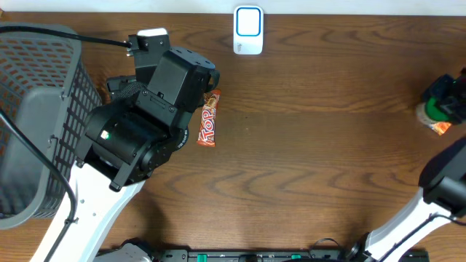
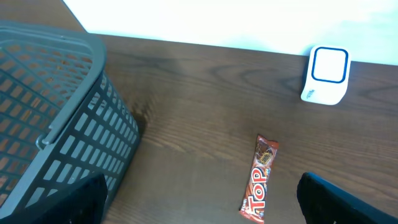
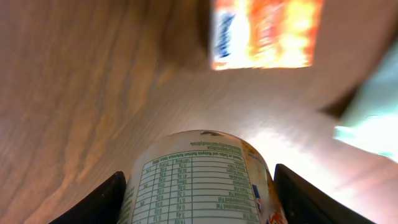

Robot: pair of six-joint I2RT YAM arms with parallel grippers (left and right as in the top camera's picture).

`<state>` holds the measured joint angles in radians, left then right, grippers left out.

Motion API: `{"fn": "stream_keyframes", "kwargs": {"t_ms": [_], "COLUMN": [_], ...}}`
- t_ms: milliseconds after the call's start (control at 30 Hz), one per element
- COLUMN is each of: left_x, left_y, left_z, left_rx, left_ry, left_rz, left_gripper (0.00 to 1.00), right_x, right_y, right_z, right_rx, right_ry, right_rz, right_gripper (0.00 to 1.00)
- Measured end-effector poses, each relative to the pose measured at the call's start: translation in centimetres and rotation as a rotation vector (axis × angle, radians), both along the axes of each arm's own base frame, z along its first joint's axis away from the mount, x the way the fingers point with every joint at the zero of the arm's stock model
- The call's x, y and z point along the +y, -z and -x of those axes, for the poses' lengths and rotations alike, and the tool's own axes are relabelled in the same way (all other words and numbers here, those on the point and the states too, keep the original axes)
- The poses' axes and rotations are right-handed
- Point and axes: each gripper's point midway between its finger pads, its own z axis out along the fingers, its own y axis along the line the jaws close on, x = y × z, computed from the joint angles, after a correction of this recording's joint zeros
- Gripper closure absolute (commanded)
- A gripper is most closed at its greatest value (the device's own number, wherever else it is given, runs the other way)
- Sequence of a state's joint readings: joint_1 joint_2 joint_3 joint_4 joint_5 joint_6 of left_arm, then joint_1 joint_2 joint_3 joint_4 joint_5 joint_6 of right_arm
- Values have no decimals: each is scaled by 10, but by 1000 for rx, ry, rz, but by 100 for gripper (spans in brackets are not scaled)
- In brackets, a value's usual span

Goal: Scan the item barcode
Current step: 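Carry the jar to the right table edge and release it, then move the right gripper to the red chocolate bar and grasp it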

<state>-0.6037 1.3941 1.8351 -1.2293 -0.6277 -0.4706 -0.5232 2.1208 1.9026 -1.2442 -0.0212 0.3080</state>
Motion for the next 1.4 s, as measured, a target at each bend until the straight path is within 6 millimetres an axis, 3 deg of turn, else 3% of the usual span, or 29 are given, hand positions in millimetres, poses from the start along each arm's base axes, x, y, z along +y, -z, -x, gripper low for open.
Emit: {"fn": "stream_keyframes", "kwargs": {"t_ms": [67, 133, 333, 600, 700, 833, 967, 1033, 1133, 1267, 1400], "left_x": [0, 0, 0, 0, 0, 0, 0, 0, 0, 0, 0], "left_y": [0, 0, 0, 0, 0, 0, 0, 0, 0, 0, 0], "left_z": [0, 0, 0, 0, 0, 0, 0, 0, 0, 0, 0], "left_rx": [0, 0, 0, 0, 0, 0, 0, -1, 0, 0, 0], "left_ry": [0, 0, 0, 0, 0, 0, 0, 0, 0, 0, 0], "left_rz": [0, 0, 0, 0, 0, 0, 1, 0, 0, 0, 0], "left_gripper": [2, 2, 2, 2, 2, 2, 2, 2, 2, 2, 2], "right_x": [4, 9, 3, -22, -38, -54, -52, -50, -55, -59, -26], "right_y": [16, 45, 85, 86, 86, 86, 79, 67, 33, -51, -151], "right_z": [-3, -8, -12, -6, -2, 4, -2, -12, -31, -55, -66], "right_rx": [21, 55, 94, 113, 106, 87, 43, 4, -85, -269, -470], "right_ry": [-6, -12, -8, 20, 50, 95, 97, 88, 79, 51, -24], "right_rz": [-31, -73, -83, 8, 39, 35, -17, -33, -15, 80, 176], "right_gripper": [62, 61, 55, 44, 1, 1, 1, 1, 1, 1, 1]}}
